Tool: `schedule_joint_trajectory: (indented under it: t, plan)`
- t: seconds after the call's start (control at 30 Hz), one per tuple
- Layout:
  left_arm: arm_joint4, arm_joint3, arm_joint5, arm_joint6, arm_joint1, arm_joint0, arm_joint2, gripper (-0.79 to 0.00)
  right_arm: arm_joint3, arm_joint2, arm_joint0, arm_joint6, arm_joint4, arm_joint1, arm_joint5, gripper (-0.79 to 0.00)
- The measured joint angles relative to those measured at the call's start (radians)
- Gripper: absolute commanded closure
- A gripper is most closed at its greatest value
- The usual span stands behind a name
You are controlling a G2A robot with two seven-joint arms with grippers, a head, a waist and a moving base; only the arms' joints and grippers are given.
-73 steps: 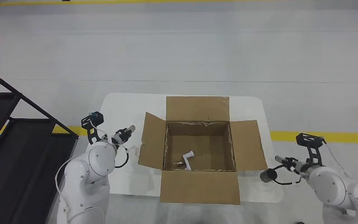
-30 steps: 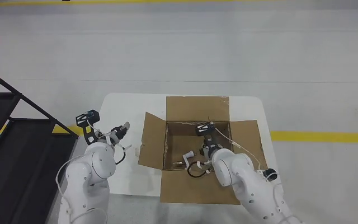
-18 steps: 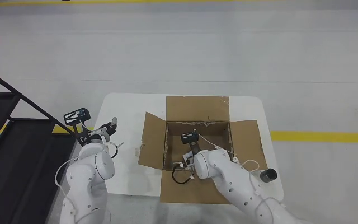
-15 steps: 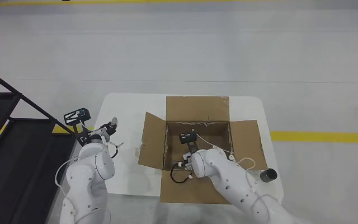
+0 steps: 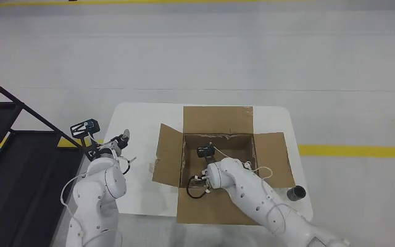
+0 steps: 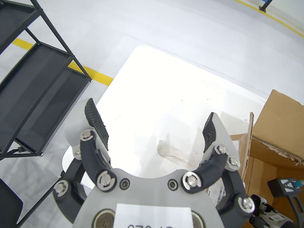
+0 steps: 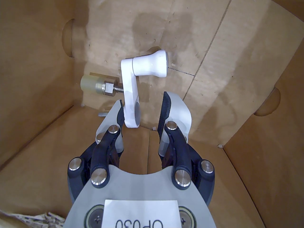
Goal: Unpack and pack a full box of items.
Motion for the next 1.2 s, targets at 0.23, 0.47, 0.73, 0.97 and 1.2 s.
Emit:
schedule_joint_trajectory:
  t: [0.23,0.47,0.73,0.97,1.2]
  plan:
    - [0.000,0.000,0.000,0.000,0.000,0.000,0.000,-0.785,0.083,-0.029,0.039,-0.005,0.015,-0.032,-0.009,-0.357]
    - [0.000,0.000,0.000,0.000,0.000,0.000,0.000,-0.785,0.166,-0.061,0.073,-0.009,0.013,-0.064,-0.012,-0.351]
    - [0.000,0.000,0.000,0.000,0.000,0.000,0.000,-0.785,0.221,-0.050,0.096,0.001,-0.009,-0.077,0.005,-0.332]
    - [0.000,0.000,0.000,0.000,0.000,0.000,0.000,-0.785,0.195,-0.007,0.082,0.015,-0.037,-0.066,0.012,-0.376]
    - [0.000,0.000,0.000,0.000,0.000,0.000,0.000,-0.785,0.183,-0.009,0.062,0.022,-0.058,-0.069,-0.011,-0.379]
